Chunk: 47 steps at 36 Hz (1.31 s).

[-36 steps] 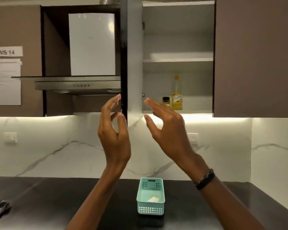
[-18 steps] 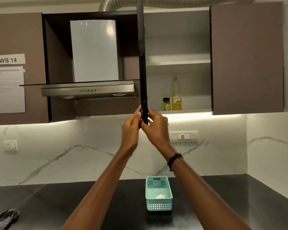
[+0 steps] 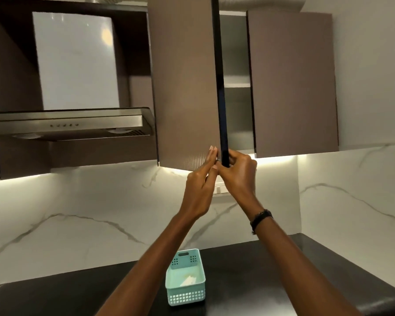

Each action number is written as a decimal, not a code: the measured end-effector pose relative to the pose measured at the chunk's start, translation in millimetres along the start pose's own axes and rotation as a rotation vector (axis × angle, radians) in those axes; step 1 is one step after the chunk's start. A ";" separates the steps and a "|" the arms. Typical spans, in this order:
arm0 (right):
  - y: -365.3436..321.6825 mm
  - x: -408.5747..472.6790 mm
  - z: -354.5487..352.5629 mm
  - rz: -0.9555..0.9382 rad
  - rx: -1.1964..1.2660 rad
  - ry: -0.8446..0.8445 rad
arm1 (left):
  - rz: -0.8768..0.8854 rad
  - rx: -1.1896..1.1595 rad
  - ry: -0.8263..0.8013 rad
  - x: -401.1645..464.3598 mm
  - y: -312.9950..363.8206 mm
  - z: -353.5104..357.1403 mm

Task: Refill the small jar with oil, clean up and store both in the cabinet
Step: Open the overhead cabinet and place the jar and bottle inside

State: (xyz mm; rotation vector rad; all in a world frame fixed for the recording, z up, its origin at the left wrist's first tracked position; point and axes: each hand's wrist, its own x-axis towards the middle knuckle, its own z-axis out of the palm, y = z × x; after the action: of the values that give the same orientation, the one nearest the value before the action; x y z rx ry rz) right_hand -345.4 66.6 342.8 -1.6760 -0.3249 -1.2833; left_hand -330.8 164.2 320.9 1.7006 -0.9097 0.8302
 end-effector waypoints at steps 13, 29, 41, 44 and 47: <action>139.1 84.3 -53.8 0.125 -0.033 0.037 | 0.192 0.298 -0.120 61.3 -84.3 126.9; 292.3 177.1 -34.5 0.293 0.071 0.107 | 0.258 0.787 -0.141 135.8 -199.4 209.5; 373.5 209.9 11.4 0.198 0.066 0.260 | 0.331 1.003 -0.141 174.8 -279.6 229.9; 385.3 217.1 17.3 0.190 0.074 0.279 | 0.337 1.009 -0.133 182.6 -292.9 232.6; 393.3 224.0 25.1 0.207 0.082 0.286 | 0.341 1.028 -0.120 189.3 -306.2 236.4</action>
State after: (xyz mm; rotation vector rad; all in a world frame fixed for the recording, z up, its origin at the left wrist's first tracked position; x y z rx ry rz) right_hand 33.1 -182.5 328.7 -1.3946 -0.0307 -1.3132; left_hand 52.2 -29.3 284.0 2.5131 -0.9269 1.6213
